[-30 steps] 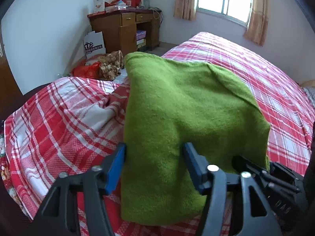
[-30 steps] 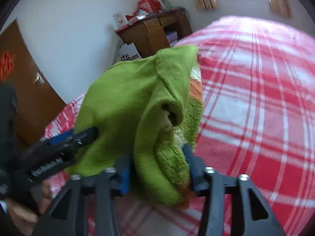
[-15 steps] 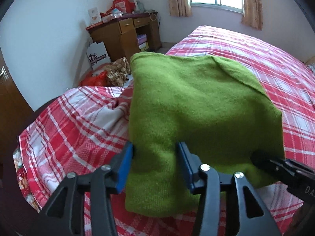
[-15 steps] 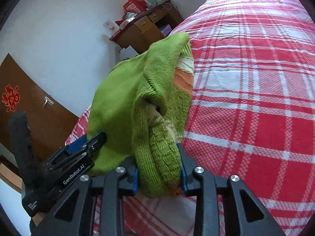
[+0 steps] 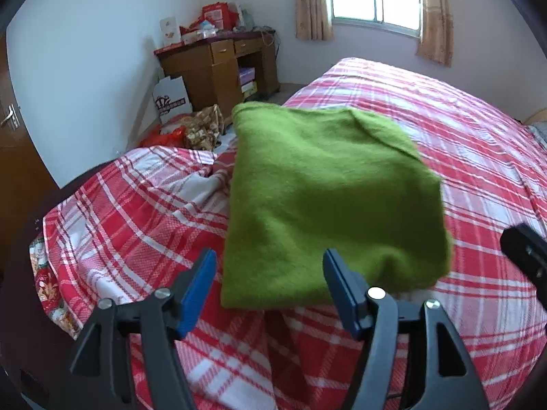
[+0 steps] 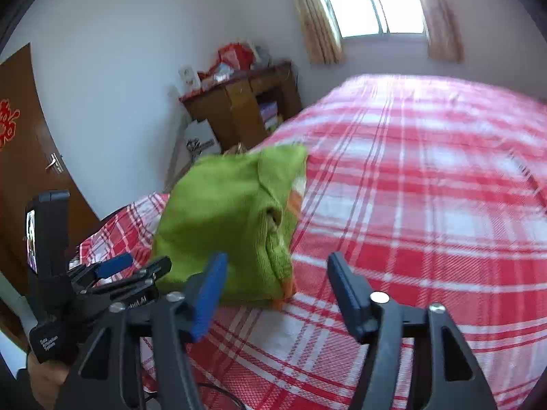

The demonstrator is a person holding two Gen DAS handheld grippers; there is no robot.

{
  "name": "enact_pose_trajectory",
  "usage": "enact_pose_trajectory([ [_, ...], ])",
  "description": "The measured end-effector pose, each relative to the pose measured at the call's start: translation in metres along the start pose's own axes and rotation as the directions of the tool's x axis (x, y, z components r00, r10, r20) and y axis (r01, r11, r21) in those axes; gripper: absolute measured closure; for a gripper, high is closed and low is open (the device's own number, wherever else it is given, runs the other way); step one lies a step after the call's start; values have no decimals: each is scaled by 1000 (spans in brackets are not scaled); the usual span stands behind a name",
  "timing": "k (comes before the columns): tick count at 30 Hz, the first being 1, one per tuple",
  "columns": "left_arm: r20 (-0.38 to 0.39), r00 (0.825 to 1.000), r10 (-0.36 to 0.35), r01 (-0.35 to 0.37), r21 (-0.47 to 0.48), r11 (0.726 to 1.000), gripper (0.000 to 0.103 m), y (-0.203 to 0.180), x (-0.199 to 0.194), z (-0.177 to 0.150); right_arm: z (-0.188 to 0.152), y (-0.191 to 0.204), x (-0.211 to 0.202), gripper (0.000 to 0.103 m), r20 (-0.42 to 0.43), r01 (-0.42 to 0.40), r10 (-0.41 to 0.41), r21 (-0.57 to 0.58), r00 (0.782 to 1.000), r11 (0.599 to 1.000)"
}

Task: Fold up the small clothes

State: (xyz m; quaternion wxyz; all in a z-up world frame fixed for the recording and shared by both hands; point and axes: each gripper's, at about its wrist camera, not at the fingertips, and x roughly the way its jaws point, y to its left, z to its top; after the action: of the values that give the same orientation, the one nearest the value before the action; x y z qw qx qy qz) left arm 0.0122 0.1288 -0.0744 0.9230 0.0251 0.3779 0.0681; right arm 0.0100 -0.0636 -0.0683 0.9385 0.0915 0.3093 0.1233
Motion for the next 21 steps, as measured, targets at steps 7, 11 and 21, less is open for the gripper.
enact_pose_trajectory([
  [7,94,995,-21,18,25,1000,8,-7,-41,-1,3,3,-43,39,88,64,-64,3,994,998],
  [11,163,987,-13,7,39,999,4,-11,-65,0,2,10,-64,39,139,94,-93,-2,986,996],
  [21,228,973,-42,30,53,998,0,-13,-104,-4,2,22,-120,38,263,146,-139,-6,955,989],
])
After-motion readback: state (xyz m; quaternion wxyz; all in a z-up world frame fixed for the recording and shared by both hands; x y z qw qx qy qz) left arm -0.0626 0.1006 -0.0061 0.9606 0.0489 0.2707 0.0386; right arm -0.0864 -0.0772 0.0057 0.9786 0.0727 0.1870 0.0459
